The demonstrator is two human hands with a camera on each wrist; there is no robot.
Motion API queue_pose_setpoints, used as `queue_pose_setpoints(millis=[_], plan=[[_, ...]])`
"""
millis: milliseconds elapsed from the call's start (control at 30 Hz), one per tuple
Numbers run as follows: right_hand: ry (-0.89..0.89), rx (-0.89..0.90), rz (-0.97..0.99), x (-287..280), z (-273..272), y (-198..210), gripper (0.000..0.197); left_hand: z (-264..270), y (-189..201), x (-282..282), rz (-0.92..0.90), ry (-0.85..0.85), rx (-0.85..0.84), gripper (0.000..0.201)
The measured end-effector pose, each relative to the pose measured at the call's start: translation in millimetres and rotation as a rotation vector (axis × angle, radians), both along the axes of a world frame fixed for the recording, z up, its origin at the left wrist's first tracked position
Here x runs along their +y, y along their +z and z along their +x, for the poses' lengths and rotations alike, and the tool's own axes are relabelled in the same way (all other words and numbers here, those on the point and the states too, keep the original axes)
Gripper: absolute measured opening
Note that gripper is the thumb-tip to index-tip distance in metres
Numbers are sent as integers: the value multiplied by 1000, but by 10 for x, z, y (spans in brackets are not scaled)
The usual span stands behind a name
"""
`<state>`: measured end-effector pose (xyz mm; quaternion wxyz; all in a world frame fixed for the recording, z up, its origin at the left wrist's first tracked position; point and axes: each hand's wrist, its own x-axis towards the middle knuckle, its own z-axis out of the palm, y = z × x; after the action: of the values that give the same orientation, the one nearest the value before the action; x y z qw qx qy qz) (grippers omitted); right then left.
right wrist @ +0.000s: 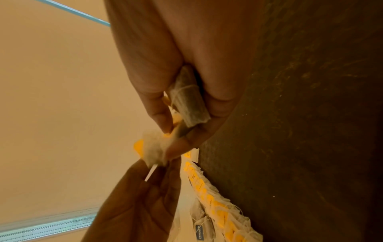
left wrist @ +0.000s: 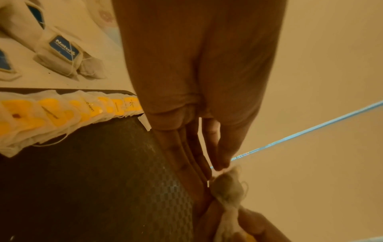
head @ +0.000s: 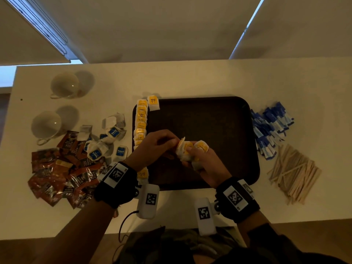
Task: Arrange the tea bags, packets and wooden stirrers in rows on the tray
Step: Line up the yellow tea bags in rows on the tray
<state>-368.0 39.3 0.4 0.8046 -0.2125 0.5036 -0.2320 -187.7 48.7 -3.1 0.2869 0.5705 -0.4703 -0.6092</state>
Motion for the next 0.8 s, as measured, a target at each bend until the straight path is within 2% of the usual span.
queue_pose_setpoints(millis=[133, 300, 500, 667, 800], plan=[[28, -23, 16, 3, -11, 27, 13, -8, -19, -20, -56, -109, -63, 28], [62, -51, 8, 12, -11, 71, 16, -52, 3, -42, -77, -120, -70, 15], [53, -64, 54, 5, 2, 39, 18, -33, -3, -51, -194, -217, -176, 22], [-1, -70, 107, -14, -30, 19, 14, -16, 2, -60, -131, -252, -199, 21], [-7, -67, 129, -11, -31, 11, 15, -29, 19, -65, -160, -242, -247, 19]])
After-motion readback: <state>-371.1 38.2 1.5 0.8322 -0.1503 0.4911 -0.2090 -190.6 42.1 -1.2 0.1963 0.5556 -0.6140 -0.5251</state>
